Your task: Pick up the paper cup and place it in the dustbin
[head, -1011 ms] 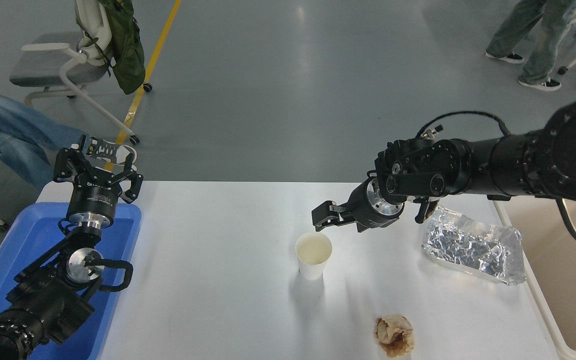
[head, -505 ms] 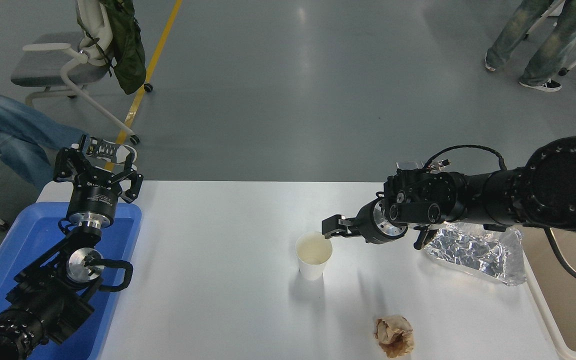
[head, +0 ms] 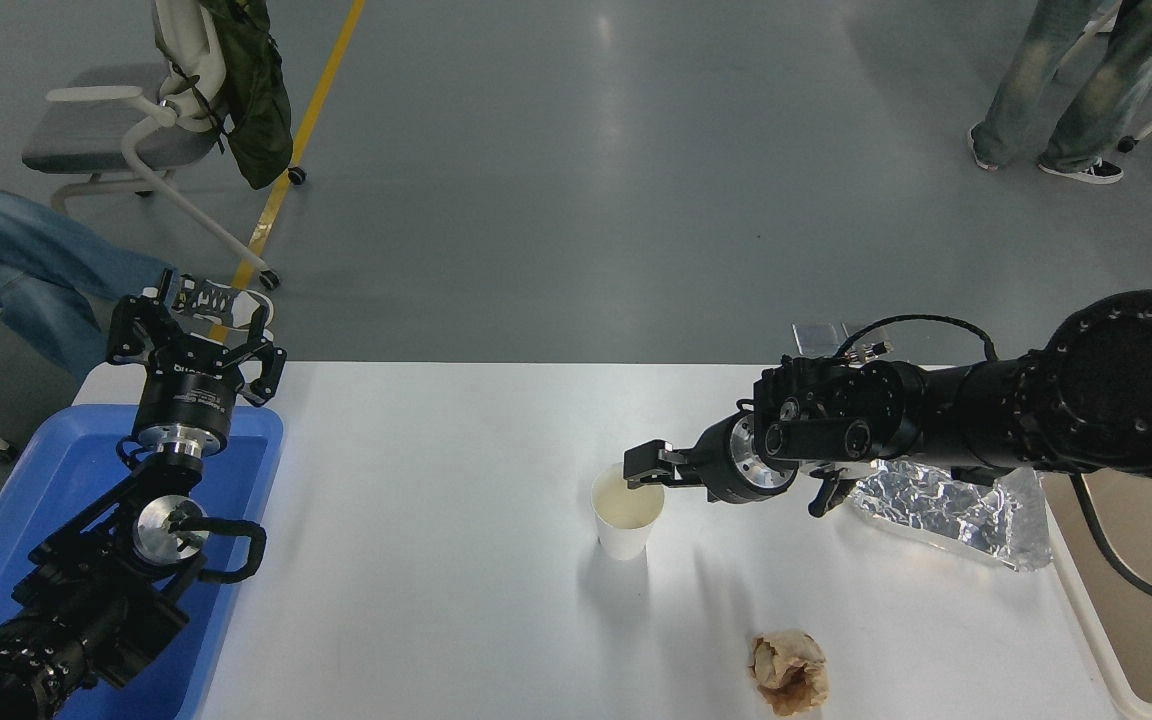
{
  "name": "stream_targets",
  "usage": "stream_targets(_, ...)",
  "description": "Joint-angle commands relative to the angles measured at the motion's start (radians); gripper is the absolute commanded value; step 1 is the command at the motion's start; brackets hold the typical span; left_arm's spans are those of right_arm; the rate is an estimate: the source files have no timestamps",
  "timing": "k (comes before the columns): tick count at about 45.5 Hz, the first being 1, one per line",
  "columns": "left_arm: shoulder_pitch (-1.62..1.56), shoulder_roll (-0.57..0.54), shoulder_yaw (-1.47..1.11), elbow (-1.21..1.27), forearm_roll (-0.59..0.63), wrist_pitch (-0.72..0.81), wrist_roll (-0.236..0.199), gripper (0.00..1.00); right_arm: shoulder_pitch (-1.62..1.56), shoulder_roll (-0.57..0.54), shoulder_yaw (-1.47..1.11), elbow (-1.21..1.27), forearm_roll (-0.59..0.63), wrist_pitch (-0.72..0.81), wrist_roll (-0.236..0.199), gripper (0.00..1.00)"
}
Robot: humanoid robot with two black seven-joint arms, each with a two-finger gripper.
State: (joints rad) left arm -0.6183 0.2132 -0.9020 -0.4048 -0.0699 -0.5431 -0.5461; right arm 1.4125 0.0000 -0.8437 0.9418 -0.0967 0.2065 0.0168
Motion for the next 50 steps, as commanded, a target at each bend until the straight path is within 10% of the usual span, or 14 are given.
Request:
stream_targets(1,0.000,0.000,0.000,0.000,-0.001,0.000,0.000,0.99,-0.033,0.000,0.022,-0.001,-0.003,-0.002,-0.001,0.65)
stream_targets(17,0.000,0.000,0.000,0.000,0.001,0.000,0.000,0.99,-0.033,0.000,0.022,0.000,0.005,0.007,-0.001,0.00)
stream_targets(50,-0.001,0.000,0.000,0.000,0.001,0.000,0.000,0.99,0.128,0.000,-0.096,0.098,0.022,0.229,0.005,0.00)
